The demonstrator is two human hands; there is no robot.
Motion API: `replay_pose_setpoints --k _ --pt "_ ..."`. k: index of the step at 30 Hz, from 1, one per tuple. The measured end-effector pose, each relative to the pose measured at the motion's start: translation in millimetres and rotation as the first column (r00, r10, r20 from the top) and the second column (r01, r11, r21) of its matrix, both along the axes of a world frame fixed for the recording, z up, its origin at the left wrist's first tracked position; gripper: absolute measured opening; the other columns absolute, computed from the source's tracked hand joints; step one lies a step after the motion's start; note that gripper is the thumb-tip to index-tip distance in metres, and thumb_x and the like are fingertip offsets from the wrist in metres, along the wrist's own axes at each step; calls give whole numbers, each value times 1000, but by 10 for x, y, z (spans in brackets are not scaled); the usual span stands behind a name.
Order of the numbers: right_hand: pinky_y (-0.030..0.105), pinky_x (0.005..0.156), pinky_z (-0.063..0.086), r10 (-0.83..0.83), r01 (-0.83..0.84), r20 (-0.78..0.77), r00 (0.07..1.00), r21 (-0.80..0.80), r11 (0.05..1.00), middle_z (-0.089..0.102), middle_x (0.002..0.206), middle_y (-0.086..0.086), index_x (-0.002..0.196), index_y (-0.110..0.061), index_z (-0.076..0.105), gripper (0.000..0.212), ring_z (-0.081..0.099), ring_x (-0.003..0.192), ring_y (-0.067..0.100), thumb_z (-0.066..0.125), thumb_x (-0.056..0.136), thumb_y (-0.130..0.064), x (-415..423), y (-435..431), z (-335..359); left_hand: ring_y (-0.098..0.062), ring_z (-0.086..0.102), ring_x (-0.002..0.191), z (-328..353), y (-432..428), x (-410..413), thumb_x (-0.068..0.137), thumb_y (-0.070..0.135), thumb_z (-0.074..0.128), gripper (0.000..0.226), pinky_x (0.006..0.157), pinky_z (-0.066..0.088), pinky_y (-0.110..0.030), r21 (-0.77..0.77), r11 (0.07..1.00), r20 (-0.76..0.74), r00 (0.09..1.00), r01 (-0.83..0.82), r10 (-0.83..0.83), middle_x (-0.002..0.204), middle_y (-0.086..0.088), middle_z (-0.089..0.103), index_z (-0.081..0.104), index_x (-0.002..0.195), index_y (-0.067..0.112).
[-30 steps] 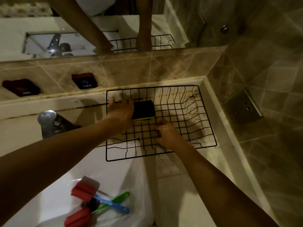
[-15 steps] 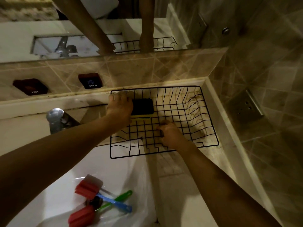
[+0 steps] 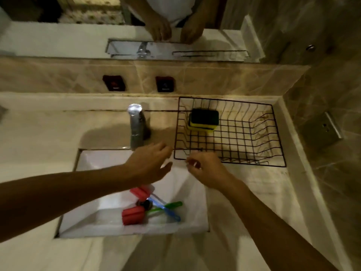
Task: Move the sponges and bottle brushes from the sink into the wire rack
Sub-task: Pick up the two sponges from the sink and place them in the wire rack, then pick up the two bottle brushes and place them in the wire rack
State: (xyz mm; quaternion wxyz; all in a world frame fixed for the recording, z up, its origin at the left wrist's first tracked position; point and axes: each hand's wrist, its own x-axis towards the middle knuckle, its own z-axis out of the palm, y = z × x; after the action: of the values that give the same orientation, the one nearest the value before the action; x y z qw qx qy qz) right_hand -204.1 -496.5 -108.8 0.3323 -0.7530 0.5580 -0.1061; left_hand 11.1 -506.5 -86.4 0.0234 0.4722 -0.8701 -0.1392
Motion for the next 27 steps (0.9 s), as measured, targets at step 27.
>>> replay_pose_setpoints --k 27 --pt "41 81 52 236 -92 -432 870 327 940 59 111 16 107 -7 59 21 59 99 35 51 88 -3 1149 909 -1737 -30 53 100 -1858 1217 1118 76 61 56 61 84 47 -42 489 804 244 938 -337 245 120 -8 55 43 122 23"
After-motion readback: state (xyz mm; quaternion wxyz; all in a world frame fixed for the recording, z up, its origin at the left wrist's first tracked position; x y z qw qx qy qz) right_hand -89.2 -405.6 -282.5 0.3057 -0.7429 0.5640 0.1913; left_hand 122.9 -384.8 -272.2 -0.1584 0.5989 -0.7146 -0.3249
